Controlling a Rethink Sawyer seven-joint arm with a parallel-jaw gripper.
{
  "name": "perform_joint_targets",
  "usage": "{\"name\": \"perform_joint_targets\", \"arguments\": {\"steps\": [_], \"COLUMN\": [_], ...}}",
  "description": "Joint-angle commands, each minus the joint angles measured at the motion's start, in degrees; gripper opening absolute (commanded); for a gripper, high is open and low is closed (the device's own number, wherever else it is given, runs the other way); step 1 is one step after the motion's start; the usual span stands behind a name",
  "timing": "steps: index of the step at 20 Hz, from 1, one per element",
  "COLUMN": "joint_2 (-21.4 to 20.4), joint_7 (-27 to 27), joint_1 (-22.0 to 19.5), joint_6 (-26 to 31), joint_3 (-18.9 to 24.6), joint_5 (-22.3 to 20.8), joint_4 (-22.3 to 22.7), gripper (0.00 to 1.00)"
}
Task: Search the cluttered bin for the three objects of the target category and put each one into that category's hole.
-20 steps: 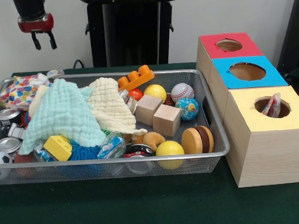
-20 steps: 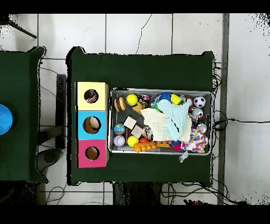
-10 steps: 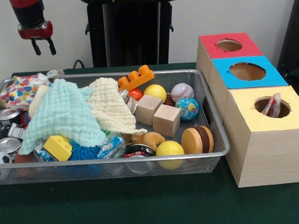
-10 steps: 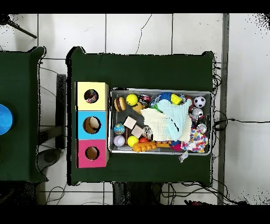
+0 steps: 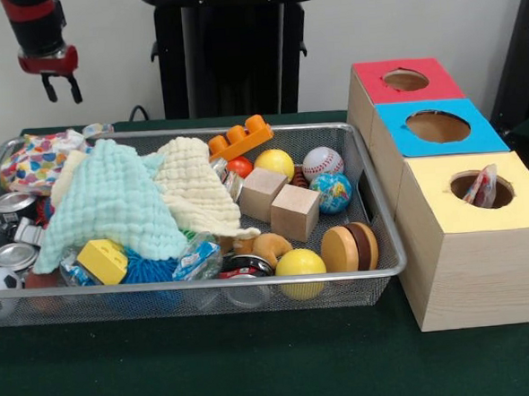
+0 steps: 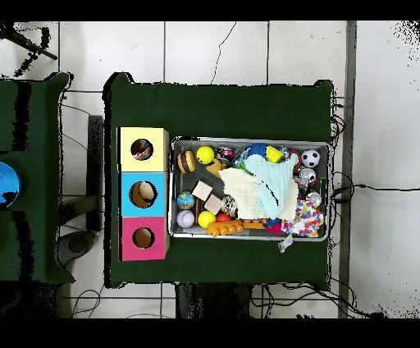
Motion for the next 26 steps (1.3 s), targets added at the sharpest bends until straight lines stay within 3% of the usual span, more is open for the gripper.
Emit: {"name": "perform_joint_targets", "arguments": {"steps": [1, 8, 13, 21, 26], "joint_2": [1.5, 3.1, 3.7, 3.9, 7.3], "joint_7": [-0.9, -4.9, -4.4, -6.5, -7.6], "joint_1": [-3.7, -4.3, -3.3, -1.7, -3.0], "joint_6": [1.3, 5.4, 3.2, 5.0, 6.1], "joint_3": [7.7, 10.7, 12.8, 16.6, 17.9], "joint_5": [-2.0, -2.5, -4.5, -6.1, -6.8], "joint_4": [-10.5, -13.0, -11.4, -10.5, -12.6], "gripper": [1.0, 1.0, 1.0, 1.0, 1.0]}}
